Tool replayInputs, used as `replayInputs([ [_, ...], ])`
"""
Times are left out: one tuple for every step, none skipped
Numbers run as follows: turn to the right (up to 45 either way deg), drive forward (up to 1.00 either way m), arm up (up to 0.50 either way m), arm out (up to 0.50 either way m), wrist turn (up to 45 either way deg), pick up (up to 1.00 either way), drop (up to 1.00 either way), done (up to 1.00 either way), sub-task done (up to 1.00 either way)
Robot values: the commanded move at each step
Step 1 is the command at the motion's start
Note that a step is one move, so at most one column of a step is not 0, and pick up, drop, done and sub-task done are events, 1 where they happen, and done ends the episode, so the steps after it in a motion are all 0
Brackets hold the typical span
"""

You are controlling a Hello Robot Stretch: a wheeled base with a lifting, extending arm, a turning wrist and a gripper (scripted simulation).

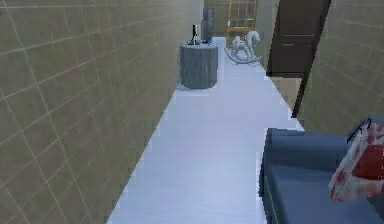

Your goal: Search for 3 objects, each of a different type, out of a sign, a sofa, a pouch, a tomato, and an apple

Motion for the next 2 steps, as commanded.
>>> replayInputs([
  [0.0,1.00,0.00,0.00,0.0,0.00,0.00,0.00,0.00],
  [3.0,0.00,0.00,0.00,0.0,0.00,0.00,0.00,0.00],
])
